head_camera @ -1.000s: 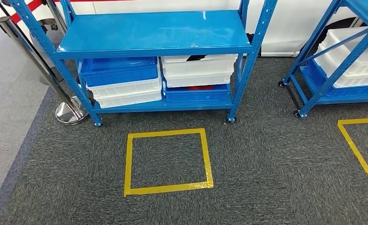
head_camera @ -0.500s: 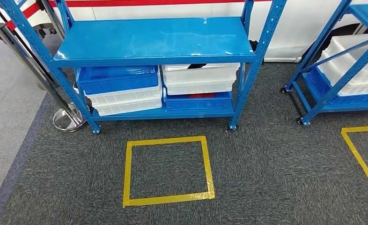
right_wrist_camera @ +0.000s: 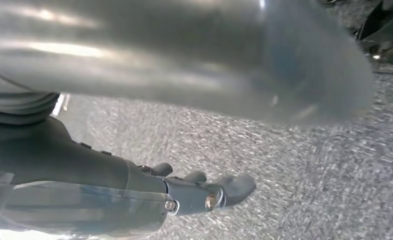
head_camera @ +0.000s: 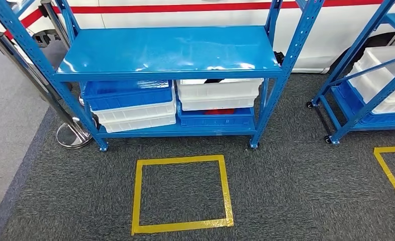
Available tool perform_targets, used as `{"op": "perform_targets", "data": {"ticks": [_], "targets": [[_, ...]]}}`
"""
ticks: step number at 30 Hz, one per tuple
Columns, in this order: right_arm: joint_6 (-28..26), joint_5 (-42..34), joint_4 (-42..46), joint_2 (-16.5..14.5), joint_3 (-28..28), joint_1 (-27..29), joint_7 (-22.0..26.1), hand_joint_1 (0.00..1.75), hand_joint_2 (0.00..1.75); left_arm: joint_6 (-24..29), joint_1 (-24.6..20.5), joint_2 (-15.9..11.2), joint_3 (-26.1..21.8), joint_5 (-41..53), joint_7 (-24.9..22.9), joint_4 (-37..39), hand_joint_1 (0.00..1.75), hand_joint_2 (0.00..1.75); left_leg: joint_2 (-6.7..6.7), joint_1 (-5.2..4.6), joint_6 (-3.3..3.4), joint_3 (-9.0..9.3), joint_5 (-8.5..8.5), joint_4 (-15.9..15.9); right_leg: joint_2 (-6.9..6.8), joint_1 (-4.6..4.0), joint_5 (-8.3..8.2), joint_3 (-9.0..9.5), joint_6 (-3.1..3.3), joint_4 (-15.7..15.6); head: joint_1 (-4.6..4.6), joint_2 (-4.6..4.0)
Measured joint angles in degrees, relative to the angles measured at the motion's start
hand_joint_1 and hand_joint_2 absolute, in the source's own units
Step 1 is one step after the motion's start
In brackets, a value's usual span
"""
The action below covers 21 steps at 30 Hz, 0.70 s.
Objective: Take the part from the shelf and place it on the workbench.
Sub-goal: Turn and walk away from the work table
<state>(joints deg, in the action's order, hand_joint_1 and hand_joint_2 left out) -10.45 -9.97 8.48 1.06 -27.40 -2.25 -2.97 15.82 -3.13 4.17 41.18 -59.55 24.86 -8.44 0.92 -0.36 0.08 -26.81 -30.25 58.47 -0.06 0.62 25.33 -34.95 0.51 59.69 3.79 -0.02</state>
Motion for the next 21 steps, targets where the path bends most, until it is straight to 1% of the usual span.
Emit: {"op": "perform_targets", "data": {"ticks": [1, 2, 3, 4, 5, 6, 7, 8, 9, 10, 11, 12, 13, 14, 16, 17, 18, 19, 20, 21], "targets": [[0.00, 0.00, 0.02, -0.01, -0.01, -0.04, 0.01, 0.00, 0.00, -0.02, -0.05, -0.01, 0.00, 0.00, 0.03, 0.00, 0.00, 0.00, -0.06, 0.05, -0.27, -0.13, 0.05, 0.98, 0.00, 0.10, 0.14, 0.47, 0.37, -0.23, -0.01, 0.00], [0.00, -0.01, 0.02, -0.02, -0.01, -0.05, 0.02, 0.00, 0.00, -0.04, -0.10, -0.01, 0.00, 0.01, 0.06, 0.00, 0.00, 0.00, -0.15, 0.11, -0.51, -1.09, -0.14, 2.84, -0.04, 0.17, 0.37, 0.99, 0.72, -0.37, -0.01, 0.00], [-0.01, -0.02, 0.03, -0.03, -0.01, -0.08, 0.03, 0.00, 0.00, -0.06, -0.14, -0.01, 0.01, 0.01, 0.08, 0.00, 0.00, 0.00, -0.25, 0.23, -0.78, -2.76, -0.94, 5.80, -0.08, 0.22, 0.66, 1.45, 1.01, -0.47, 0.00, 0.00], [-0.01, -0.06, 0.03, -0.03, 0.00, -0.10, 0.04, 0.00, 0.00, -0.09, -0.16, -0.01, 0.02, 0.02, 0.11, 0.00, 0.00, 0.00, -0.33, 0.38, -1.09, -5.00, -2.29, 9.50, -0.11, 0.21, 1.05, 1.84, 1.22, -0.50, 0.00, 0.00], [-0.04, -0.10, 0.03, -0.02, 0.01, -0.11, 0.05, 0.00, 0.00, -0.12, -0.13, 0.00, 0.03, 0.02, 0.14, 0.00, 0.00, 0.00, -0.39, 0.50, -1.39, -7.49, -4.02, 13.13, -0.09, 0.20, 1.48, 2.24, 1.33, -0.50, 0.00, 0.00], [-0.07, -0.15, 0.03, -0.01, 0.01, -0.11, 0.06, 0.00, 0.00, -0.15, -0.08, 0.00, 0.05, 0.03, 0.15, 0.00, 0.00, 0.00, -0.42, 0.64, -1.60, -9.61, -5.60, 15.75, -0.06, 0.19, 1.94, 2.73, 1.34, -0.50, 0.01, 0.00], [-0.08, -0.19, 0.03, 0.01, 0.02, -0.11, 0.06, 0.00, 0.00, -0.16, -0.03, 0.01, 0.08, 0.03, 0.16, 0.00, 0.00, 0.00, -0.45, 0.75, -1.70, -10.94, -6.32, 16.63, -0.01, 0.20, 2.44, 3.34, 1.30, -0.50, 0.01, 0.00], [-0.08, -0.21, 0.03, 0.01, 0.02, -0.09, 0.05, 0.00, 0.00, -0.17, 0.03, 0.00, 0.09, 0.03, 0.16, 0.00, 0.00, 0.00, -0.48, 0.83, -1.68, -11.37, -5.68, 15.56, 0.03, 0.20, 2.97, 4.06, 1.22, -0.50, 0.01, 0.00], [-0.07, -0.23, 0.03, -0.01, 0.02, -0.07, 0.04, 0.00, 0.00, -0.17, 0.08, -0.02, 0.10, 0.02, 0.16, 0.00, 0.00, 0.00, -0.52, 0.89, -1.53, -11.02, -3.69, 12.78, 0.06, 0.21, 3.55, 4.86, 1.11, -0.51, 0.01, 0.00], [-0.05, -0.25, 0.02, -0.04, 0.02, 0.00, 0.03, 0.00, 0.00, -0.15, 0.16, -0.05, 0.11, -0.01, 0.16, 0.00, 0.00, 0.00, -0.64, 0.88, -1.26, -10.30, -0.52, 8.94, 0.06, 0.21, 4.11, 5.54, 0.97, -0.55, -0.01, 0.00], [-0.04, -0.26, 0.02, -0.09, 0.02, 0.02, 0.01, 0.00, 0.00, -0.10, 0.24, -0.10, 0.11, -0.07, 0.14, 0.01, 0.00, 0.00, -0.78, 0.76, -0.96, -9.69, 2.24, 5.47, 0.10, 0.16, 4.64, 6.11, 0.74, -0.51, -0.01, 0.00], [-0.04, -0.26, 0.01, -0.14, 0.02, -0.04, 0.00, 0.00, 0.00, -0.04, 0.28, -0.15, 0.11, -0.13, 0.10, 0.01, 0.00, 0.00, -0.90, 0.61, -0.64, -9.26, 4.12, 2.99, 0.14, 0.11, 5.09, 6.43, 0.43, -0.58, -0.01, 0.00], [-0.04, -0.26, 0.01, -0.17, 0.02, -0.11, -0.03, 0.00, 0.00, 0.05, 0.29, -0.19, 0.12, -0.19, 0.06, 0.02, 0.00, 0.00, -0.99, 0.47, -0.28, -9.06, 5.19, 1.58, 0.18, 0.06, 5.34, 6.75, 0.07, -0.64, -0.01, 0.00], [-0.04, -0.26, 0.02, -0.20, 0.02, -0.22, -0.05, 0.00, 0.00, 0.15, 0.27, -0.21, 0.13, -0.23, 0.02, 0.02, 0.00, 0.00, -0.95, 0.38, 0.07, -8.92, 5.14, 1.15, 0.21, -0.02, 5.32, 7.07, -0.38, -0.60, 0.00, 0.00], [-0.04, -0.28, 0.02, -0.18, 0.02, -0.28, -0.12, 0.00, 0.00, 0.28, 0.26, -0.19, 0.13, -0.26, -0.01, 0.02, 0.00, 0.00, -0.76, 0.52, 0.83, -7.68, 5.35, 0.33, 0.17, 0.00, 5.10, 7.61, -1.11, -0.04, 0.00, 0.00], [-0.04, -0.31, 0.01, -0.16, 0.02, -0.27, -0.14, 0.00, 0.00, 0.31, 0.28, -0.19, 0.13, -0.27, -0.01, 0.02, 0.00, 0.00, -0.69, 0.62, 1.21, -6.92, 5.29, -0.09, 0.14, 0.04, 5.10, 7.18, -1.34, 1.33, 0.00, 0.00], [-0.04, -0.34, 0.01, -0.16, 0.02, -0.29, -0.16, 0.00, 0.00, 0.32, 0.24, -0.19, 0.13, -0.27, 0.00, 0.02, 0.00, 0.00, -0.65, 0.68, 1.50, -6.18, 5.15, -0.41, 0.13, 0.12, 5.56, 5.99, -1.44, 3.66, -0.01, 0.00], [-0.04, -0.38, 0.02, -0.15, 0.03, -0.32, -0.17, 0.00, 0.00, 0.32, 0.21, -0.20, 0.14, -0.27, 0.01, 0.02, 0.00, 0.00, -0.67, 0.70, 1.74, -5.66, 4.87, -0.63, 0.12, 0.20, 6.51, 4.04, -1.56, 6.81, -0.01, 0.00], [-0.04, -0.41, 0.03, -0.16, 0.03, -0.35, -0.16, 0.00, 0.00, 0.32, 0.17, -0.21, 0.15, -0.25, 0.02, 0.02, 0.00, 0.00, -0.66, 0.65, 1.95, -5.31, 4.52, -0.70, 0.12, 0.21, 7.94, 1.63, -1.67, 10.15, -0.01, 0.00], [-0.03, -0.46, 0.03, -0.16, 0.04, -0.37, -0.15, 0.00, 0.00, 0.30, 0.17, -0.21, 0.16, -0.21, 0.04, 0.02, 0.00, 0.00, -0.63, 0.59, 2.05, -4.95, 4.13, -0.69, 0.12, 0.22, 9.53, -0.61, -1.81, 12.82, -0.01, 0.00]]}}
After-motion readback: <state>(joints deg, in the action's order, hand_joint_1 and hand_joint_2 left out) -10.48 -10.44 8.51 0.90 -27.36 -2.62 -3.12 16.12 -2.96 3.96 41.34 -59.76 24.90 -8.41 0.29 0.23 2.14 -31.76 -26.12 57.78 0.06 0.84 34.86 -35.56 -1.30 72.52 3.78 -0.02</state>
